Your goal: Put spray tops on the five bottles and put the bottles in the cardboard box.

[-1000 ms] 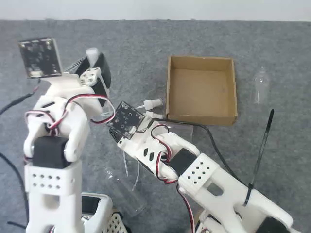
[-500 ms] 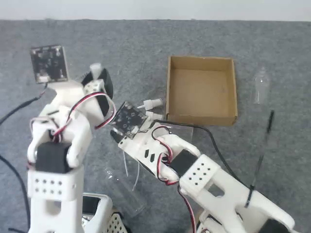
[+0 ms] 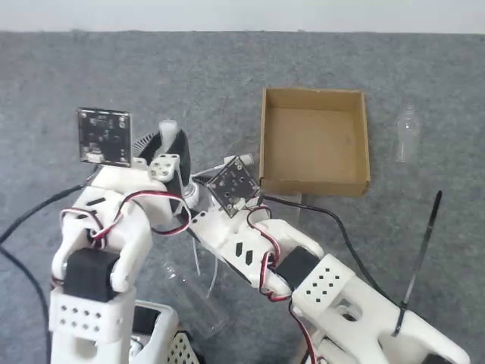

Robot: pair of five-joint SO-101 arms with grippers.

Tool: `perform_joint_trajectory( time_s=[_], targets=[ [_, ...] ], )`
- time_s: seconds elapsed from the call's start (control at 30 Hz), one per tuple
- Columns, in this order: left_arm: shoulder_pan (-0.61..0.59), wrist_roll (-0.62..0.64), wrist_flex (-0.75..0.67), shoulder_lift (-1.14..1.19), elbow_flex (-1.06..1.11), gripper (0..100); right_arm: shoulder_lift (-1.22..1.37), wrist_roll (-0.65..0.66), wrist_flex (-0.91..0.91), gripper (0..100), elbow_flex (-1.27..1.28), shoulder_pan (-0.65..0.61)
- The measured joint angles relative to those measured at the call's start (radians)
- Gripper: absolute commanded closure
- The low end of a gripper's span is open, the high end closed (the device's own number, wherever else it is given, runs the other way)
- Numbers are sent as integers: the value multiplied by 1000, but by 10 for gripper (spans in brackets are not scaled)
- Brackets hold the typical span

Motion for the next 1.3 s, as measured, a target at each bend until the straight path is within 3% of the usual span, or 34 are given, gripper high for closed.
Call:
perform_joint_trajectory(
  time_s=[0.13,0.47,0.7,0.87,1.3],
  targets=[
    [5,-2,38,0,0,863,-3,0,-3,993,8,2],
    [5,-11,69,-2,-37,863,-3,-5,-5,993,14,5],
    [-123,-41,44,0,-43,922,-3,-5,-5,993,28,5],
    [-137,-86,44,71,-44,927,-3,-5,-5,993,28,5],
    [-5,-135,77,130,12,927,-3,-5,-5,993,28,5]
  ],
)
